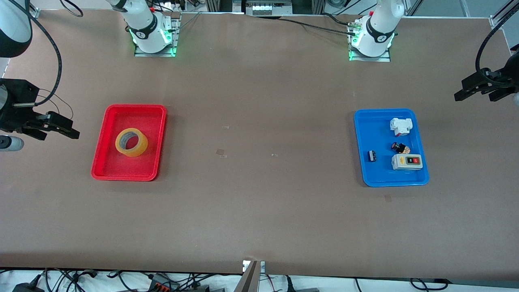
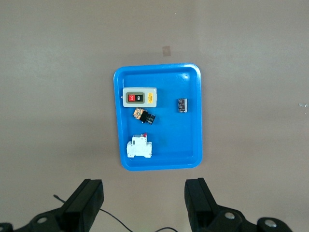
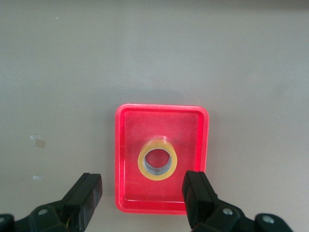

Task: Place and move tape with both arms

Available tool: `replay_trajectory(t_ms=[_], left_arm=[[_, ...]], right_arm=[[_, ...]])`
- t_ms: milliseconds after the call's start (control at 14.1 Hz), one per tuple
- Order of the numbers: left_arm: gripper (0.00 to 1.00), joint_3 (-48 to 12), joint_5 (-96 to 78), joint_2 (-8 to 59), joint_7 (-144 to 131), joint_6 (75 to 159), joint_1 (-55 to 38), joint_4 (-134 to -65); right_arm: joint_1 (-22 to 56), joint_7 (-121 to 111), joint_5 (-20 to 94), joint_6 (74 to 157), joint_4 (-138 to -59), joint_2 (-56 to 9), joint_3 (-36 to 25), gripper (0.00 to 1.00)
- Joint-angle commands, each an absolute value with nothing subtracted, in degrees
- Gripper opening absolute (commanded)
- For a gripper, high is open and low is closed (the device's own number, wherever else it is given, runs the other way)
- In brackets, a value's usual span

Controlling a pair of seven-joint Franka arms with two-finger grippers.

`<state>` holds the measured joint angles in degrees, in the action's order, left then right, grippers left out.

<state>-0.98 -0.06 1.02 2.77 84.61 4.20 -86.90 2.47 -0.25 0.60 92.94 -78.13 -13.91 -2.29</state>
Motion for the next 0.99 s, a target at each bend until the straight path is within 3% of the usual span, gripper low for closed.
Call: replay_trajectory(t_ms=[0, 142, 284, 923], left_arm=[[1.00, -1.4, 0.2, -0.4, 2.3, 85.3, 4.4, -88.1], [1.00, -1.4, 0.2, -0.4, 2.0, 85.2, 4.4, -88.1], [1.00, -1.4, 0.2, -0.4, 1.1, 85.3, 4.2, -88.1], [1.00, -1.4, 0.2, -0.4, 1.1, 85.2, 4.0, -88.2]], right_arm=[[2.9, -1.0, 1.0, 97.3, -89.1, -6.8, -3.1, 1.00], [2.7, -1.1, 0.8, 102.9, -99.5, -0.4, -3.2, 1.00], [2.9, -1.5, 0.4, 102.9, -103.5, 2.7, -3.3, 1.00], [3.1, -1.4, -0.4, 99.4, -102.1, 2.8, -2.9, 1.00]])
